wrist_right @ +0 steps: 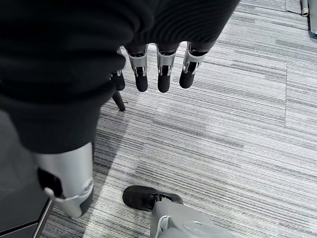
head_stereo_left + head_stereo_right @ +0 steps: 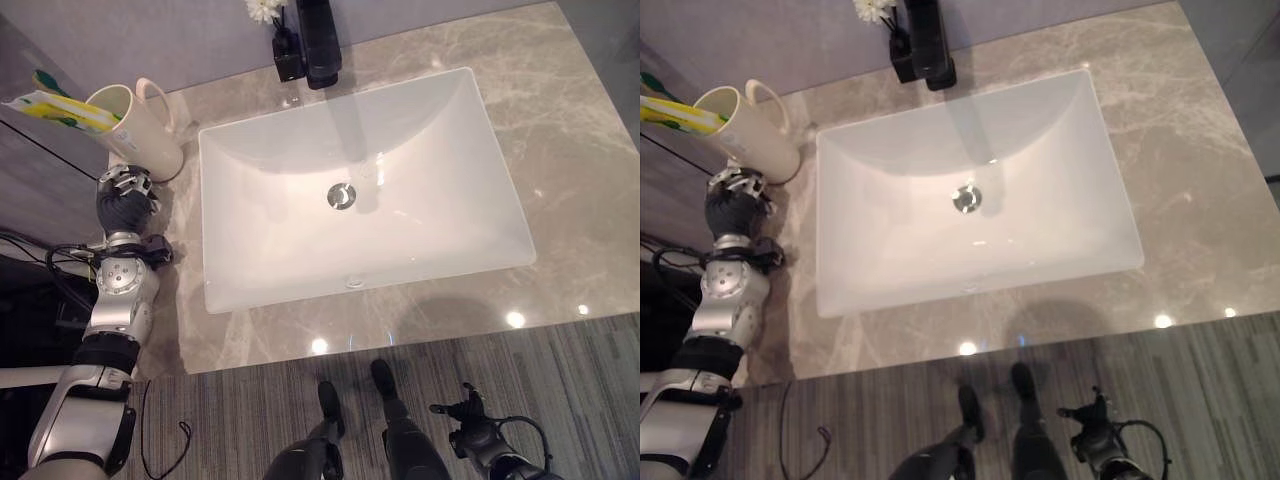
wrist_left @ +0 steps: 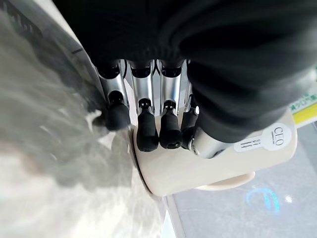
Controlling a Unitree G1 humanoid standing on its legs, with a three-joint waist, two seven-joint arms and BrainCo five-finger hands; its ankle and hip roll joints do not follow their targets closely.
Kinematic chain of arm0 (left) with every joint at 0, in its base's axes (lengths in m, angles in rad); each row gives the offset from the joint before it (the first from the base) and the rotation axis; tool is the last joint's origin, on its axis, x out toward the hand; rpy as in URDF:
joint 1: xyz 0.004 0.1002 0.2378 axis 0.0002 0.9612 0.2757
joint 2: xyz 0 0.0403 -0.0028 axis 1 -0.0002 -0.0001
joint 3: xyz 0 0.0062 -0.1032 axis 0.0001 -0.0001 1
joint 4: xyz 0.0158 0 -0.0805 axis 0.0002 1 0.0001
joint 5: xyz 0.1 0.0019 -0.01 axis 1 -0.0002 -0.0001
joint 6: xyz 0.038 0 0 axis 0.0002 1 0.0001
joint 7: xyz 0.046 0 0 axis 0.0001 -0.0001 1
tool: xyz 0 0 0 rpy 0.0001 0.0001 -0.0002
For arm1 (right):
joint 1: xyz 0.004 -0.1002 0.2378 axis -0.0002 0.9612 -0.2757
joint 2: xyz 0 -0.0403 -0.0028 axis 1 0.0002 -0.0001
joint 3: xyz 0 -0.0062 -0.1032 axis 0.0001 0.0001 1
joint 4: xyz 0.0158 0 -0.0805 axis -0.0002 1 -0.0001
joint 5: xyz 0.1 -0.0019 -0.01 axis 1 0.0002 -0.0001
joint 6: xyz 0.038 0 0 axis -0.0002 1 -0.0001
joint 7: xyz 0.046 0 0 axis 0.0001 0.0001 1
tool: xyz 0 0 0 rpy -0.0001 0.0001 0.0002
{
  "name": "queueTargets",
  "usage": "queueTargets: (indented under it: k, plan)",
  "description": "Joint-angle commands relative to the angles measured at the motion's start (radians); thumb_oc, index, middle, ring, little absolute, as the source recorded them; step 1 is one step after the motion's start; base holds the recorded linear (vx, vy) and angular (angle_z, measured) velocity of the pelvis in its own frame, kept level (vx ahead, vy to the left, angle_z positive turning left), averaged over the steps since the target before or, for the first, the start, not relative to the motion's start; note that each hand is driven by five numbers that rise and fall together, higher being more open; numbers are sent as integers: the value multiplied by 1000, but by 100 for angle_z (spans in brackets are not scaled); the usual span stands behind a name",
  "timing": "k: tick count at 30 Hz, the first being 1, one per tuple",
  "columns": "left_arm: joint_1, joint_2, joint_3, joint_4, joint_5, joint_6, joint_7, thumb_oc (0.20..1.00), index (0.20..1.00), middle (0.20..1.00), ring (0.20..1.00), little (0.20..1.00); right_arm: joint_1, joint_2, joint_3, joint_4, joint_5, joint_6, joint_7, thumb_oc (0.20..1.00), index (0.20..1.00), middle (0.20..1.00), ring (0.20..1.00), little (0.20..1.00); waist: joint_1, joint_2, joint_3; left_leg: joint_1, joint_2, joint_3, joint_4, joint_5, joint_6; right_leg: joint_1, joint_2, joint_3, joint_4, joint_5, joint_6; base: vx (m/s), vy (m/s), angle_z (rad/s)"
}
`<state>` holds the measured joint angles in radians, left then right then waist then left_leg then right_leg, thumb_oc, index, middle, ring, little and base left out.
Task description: Put brush and paste in cup on sink, flatten towel.
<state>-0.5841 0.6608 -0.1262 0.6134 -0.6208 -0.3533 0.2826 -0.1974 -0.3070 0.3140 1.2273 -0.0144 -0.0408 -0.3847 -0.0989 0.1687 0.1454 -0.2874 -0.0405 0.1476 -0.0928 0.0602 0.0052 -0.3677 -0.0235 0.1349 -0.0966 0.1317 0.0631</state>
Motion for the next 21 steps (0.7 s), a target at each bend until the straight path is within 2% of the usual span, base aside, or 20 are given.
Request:
queueTargets:
  k: [1, 2, 3, 9, 11, 21]
  plan:
    - [-37, 32, -4, 44, -12, 0, 6, 200, 200, 200, 200, 200, -12, -12, 17, -6, 9, -11, 1, 1000, 1000, 1000, 1000, 1000, -18, -1, 21, 65, 89, -45, 6, -40, -104, 31, -102, -26, 9, -36, 90, -38, -1, 1]
    - [-207, 128, -66, 193, -16, 17, 16, 200, 200, 200, 200, 200, -23, -5, 44, -30, 35, -27, 0, 1000, 1000, 1000, 1000, 1000, -32, -17, 36, 42, 92, -42, 6, -28, -109, 5, -97, -27, 9, -21, 95, -41, 0, 0]
    - [-221, 138, -73, 204, -14, 20, 16, 200, 200, 200, 200, 200, -23, -5, 46, -34, 37, -29, 0, 1000, 1000, 1000, 1000, 1000, -34, -19, 38, 39, 93, -41, 6, -27, -109, 2, -96, -27, 9, -19, 95, -48, -4, 0]
    - [-370, 166, -156, 308, 3, 33, 27, 200, 200, 200, 200, 200, -25, 1, 63, -39, 48, -37, 1, 1000, 1000, 1000, 1000, 1000, -41, -35, 45, 6, 96, -52, 6, -11, -116, -20, -99, -39, 9, -6, 99, -13, -12, -9]
    - [-429, 176, -194, 351, 22, 41, 36, 200, 200, 200, 200, 200, -27, -1, 68, -37, 55, -40, -5, 1000, 1000, 1000, 1000, 1000, -45, -32, 49, -13, 93, -61, 6, -5, -119, -31, -105, -52, 9, 0, 101, -20, 1, 5]
    - [-509, 198, -260, 419, 73, 54, 43, 200, 200, 200, 200, 200, -22, 8, 73, -68, 75, -57, -12, 1000, 1000, 1000, 1000, 1000, -51, -22, 52, -51, 84, -71, 6, 5, -123, -64, -115, -53, 9, 18, 108, -1, 5, 3]
